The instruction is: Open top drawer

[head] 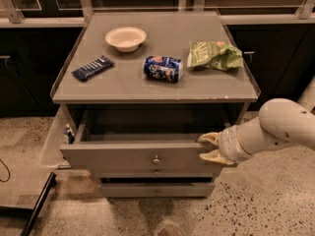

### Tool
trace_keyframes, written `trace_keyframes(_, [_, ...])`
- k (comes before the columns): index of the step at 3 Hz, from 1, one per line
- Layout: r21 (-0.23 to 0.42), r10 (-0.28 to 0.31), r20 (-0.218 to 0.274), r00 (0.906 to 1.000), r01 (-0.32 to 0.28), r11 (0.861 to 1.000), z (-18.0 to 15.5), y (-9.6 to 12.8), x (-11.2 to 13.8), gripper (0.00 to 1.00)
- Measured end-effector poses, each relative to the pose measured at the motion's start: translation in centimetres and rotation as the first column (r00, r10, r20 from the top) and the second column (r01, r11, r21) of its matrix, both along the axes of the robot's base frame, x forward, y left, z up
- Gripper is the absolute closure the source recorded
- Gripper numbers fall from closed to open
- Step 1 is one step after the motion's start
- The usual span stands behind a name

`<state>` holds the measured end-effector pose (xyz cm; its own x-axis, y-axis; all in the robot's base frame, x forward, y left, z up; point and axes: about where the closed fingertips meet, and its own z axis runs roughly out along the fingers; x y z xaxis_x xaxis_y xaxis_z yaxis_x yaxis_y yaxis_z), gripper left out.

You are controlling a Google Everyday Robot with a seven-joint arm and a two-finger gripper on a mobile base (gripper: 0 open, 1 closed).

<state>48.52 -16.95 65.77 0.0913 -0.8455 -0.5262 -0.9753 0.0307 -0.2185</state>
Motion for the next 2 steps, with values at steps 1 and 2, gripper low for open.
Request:
trace_keyframes(1, [0.000, 0.000, 0.000, 1.0000, 0.000, 1.000, 0.37, -0.01, 0.04, 0.86])
trace_keyframes(2, [0.000, 0.000, 0.000, 1.0000, 0.000, 1.000, 0.37, 0.00, 0.04, 0.62])
